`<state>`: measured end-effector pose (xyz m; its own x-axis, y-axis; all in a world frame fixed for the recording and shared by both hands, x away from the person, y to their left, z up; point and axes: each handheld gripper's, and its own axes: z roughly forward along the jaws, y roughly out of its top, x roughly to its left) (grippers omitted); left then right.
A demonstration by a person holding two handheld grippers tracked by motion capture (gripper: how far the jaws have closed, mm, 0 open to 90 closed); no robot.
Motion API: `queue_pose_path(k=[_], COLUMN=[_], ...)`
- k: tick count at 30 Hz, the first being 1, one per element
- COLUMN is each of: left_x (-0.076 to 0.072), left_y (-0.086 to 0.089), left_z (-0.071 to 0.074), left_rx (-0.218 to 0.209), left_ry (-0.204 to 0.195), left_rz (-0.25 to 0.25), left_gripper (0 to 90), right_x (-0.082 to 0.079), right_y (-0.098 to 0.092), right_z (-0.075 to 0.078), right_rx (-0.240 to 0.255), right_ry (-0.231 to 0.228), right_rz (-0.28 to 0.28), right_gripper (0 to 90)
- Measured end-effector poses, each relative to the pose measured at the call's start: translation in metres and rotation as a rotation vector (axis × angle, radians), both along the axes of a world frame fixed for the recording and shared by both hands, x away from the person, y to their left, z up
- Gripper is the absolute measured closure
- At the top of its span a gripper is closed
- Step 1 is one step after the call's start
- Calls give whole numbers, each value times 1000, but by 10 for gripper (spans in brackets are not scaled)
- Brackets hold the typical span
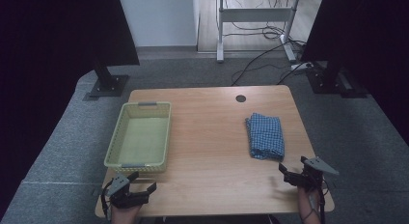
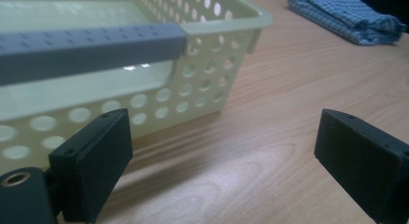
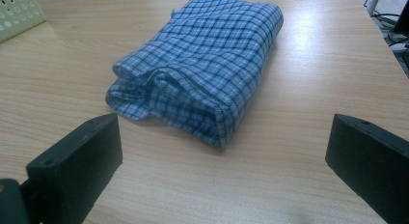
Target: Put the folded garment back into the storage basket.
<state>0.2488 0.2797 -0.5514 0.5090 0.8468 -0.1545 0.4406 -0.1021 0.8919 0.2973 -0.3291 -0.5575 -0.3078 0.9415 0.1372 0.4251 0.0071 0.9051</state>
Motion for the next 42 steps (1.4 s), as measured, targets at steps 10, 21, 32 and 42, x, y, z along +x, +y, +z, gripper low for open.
queue_pose_path(k=[10, 21, 32, 42], left_x=[0, 4, 5, 9], left_y=[-1, -4, -13, -33], left_z=[0, -1, 3, 6], left_rx=[8, 2, -1, 34], left_ry=[3, 36, 25, 35], left_rz=[-18, -35, -59, -120], left_gripper=[50, 51, 50, 50], right_x=[0, 0, 0, -1], right_y=[0, 0, 0, -1], right_z=[0, 0, 0, 0], right_rx=[-5, 1, 5, 11], right_ry=[0, -3, -4, -2], right_rz=[0, -4, -5, -9], right_gripper=[0, 0, 0, 0])
